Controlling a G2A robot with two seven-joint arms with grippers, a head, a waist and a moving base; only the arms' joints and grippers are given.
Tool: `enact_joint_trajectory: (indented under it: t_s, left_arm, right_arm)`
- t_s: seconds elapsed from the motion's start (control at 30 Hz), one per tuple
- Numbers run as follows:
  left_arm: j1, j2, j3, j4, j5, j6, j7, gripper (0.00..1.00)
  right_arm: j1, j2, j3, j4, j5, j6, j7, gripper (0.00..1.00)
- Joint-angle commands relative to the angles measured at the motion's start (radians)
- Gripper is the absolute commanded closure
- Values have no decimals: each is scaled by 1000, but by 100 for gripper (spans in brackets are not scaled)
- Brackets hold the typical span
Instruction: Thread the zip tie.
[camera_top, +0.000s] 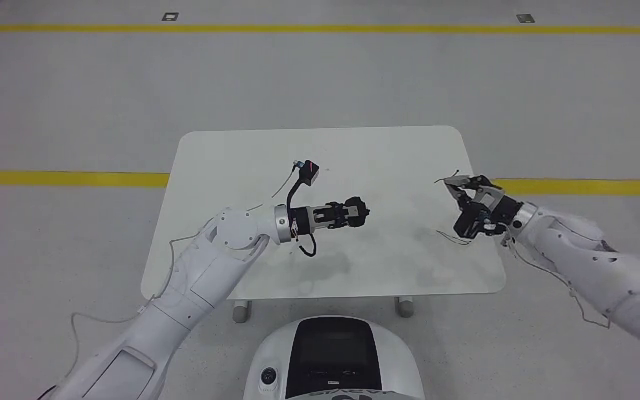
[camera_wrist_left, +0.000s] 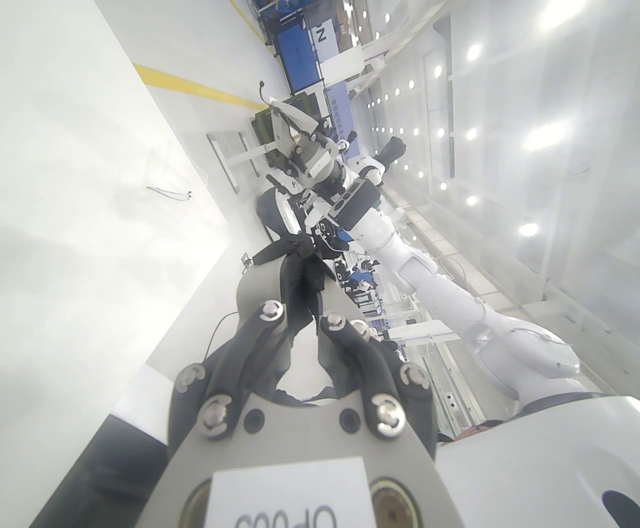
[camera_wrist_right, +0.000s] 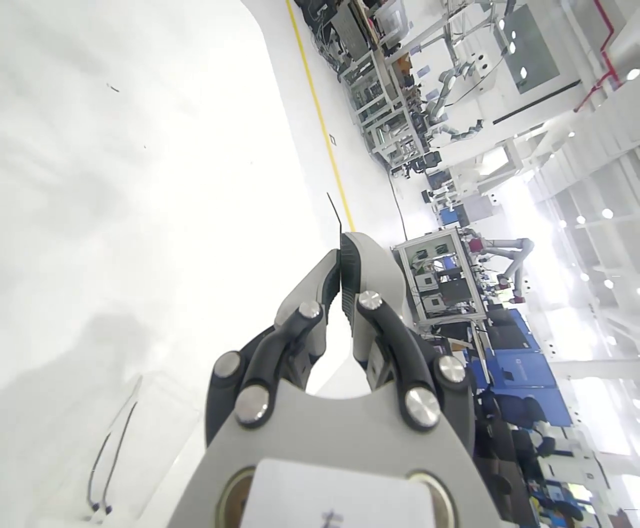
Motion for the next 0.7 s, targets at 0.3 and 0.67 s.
enact_joint_trajectory:
  t_s: [0.3, 0.67]
  left_arm:
    - [0, 0, 0, 0, 0, 0, 0, 100]
    - [0, 0, 0, 0, 0, 0, 0, 100]
  right_arm:
    - [0, -1, 10, -14, 0, 28, -1, 100]
    - [168, 54, -264, 20, 0, 375, -95, 100]
